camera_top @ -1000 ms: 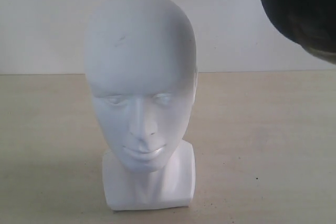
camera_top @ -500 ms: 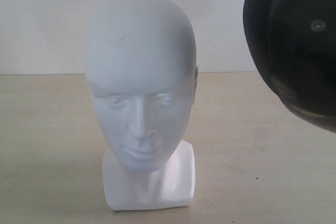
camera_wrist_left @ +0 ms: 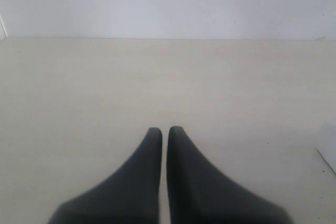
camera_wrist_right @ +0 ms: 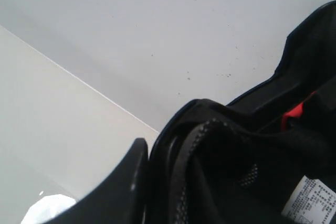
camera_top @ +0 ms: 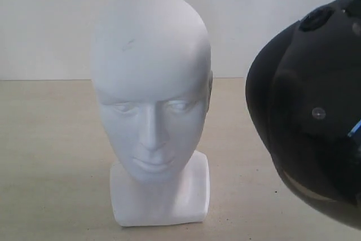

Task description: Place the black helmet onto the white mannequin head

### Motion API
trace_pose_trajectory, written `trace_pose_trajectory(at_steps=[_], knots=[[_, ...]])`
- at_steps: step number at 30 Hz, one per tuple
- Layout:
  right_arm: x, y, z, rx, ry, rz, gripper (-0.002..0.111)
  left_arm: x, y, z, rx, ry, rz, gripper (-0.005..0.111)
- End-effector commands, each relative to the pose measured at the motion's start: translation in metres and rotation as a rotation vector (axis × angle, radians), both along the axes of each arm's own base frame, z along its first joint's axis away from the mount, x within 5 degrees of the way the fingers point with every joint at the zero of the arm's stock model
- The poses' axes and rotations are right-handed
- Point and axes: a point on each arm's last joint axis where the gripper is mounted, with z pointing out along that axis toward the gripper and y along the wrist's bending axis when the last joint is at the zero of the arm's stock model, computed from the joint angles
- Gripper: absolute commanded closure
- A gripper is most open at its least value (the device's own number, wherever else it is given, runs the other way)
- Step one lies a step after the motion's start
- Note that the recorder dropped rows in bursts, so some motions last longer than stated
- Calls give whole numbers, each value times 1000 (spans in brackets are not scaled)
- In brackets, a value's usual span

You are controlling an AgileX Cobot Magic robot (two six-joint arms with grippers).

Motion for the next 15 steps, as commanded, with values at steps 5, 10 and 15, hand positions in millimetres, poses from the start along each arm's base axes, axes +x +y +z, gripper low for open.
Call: trace_pose_trajectory(at_steps=[5,10,15], knots=[[-16,4,-19,-81,-56,17,108,0,0,1,-9,-7,-1,102],[-19,7,-44,-250,14,-1,108,0,0,1,-9,-7,-1,102],[-17,4,-67,-453,141,-56,108,0,0,1,-9,-7,-1,102]])
